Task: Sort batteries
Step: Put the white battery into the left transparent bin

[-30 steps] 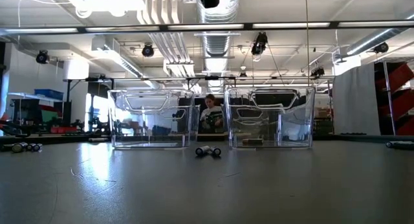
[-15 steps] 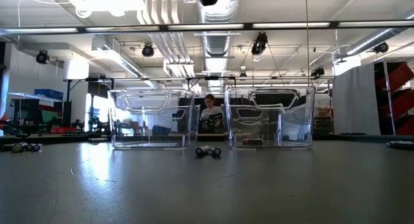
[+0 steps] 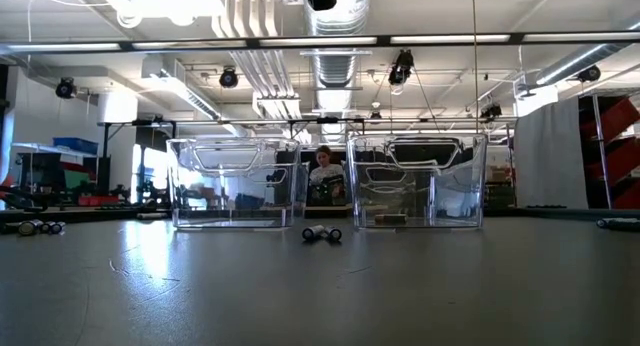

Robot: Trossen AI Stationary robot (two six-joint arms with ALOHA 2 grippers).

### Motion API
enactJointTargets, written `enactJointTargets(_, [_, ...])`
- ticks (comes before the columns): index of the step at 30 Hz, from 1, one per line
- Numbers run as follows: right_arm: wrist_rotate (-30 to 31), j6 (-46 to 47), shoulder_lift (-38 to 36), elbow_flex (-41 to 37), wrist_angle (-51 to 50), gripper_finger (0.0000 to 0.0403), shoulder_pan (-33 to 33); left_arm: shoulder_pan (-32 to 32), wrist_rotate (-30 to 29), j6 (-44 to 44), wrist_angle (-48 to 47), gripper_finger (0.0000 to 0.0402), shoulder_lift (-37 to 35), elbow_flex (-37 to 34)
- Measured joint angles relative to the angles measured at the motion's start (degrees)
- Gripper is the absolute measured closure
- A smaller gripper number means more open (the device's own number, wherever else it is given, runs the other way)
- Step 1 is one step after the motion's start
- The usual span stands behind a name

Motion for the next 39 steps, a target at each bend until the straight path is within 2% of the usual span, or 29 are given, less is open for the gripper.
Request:
enactJointTargets(27, [-1.3, 0.81, 0.0, 0.0, 0.05, 0.0374, 0.0, -0.4, -1.68, -0.58, -1.42, 0.0289, -0.03, 0.0])
enactJointTargets(30, [-1.33, 1.23, 0.0, 0.0, 0.03, 0.0374, 0.0, -0.89, -1.67, -0.58, -1.44, 0.0311, -0.04, 0.01])
enactJointTargets(35, [-1.55, 1.48, 0.0, 0.0, -0.06, 0.0374, 0.0, -0.98, -1.43, -0.56, -1.57, 0.0381, -0.09, 0.01])
enactJointTargets(39, [-1.53, 1.49, 0.0, 0.0, -0.11, 0.0374, 0.0, -0.98, -1.31, -1.13, -1.57, 0.0382, -0.16, -0.01])
